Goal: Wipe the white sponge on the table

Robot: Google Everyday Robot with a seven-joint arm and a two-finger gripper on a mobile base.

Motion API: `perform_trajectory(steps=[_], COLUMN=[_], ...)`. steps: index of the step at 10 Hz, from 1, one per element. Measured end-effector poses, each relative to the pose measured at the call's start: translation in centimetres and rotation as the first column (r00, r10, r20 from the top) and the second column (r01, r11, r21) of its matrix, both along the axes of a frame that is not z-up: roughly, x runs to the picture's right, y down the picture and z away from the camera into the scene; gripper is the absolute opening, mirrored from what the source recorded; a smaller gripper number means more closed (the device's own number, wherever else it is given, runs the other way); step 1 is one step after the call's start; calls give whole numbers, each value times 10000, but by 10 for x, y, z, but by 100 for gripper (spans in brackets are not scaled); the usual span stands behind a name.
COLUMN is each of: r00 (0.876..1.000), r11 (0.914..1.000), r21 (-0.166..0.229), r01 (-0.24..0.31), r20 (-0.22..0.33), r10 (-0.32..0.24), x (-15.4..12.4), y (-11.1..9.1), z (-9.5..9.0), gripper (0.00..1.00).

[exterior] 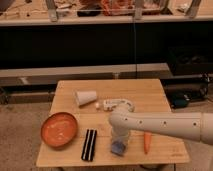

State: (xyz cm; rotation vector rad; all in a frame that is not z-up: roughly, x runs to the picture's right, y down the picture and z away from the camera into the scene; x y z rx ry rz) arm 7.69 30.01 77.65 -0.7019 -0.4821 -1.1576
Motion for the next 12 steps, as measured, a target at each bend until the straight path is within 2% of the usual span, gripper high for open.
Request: perform_trajectory(steps=[1,2,5,7,9,12], r00=[9999,9998,9986,9946,9848,9718], r11=[9998,9993,9966,9937,9861,9717], r21=[210,355,693,666,647,820], r01=[-36,-70,-447,-901,-1533,-2216], r20=[121,186,326,577,919,1005], r10=[34,63,425,863,1471,2132], x=[-1,-1,11,33,54,85], y=[-2,-4,-11,-11,-13,-26], z=[-1,-3,-12,-10,-7,-10], gripper=[15,16,24,33,34,34])
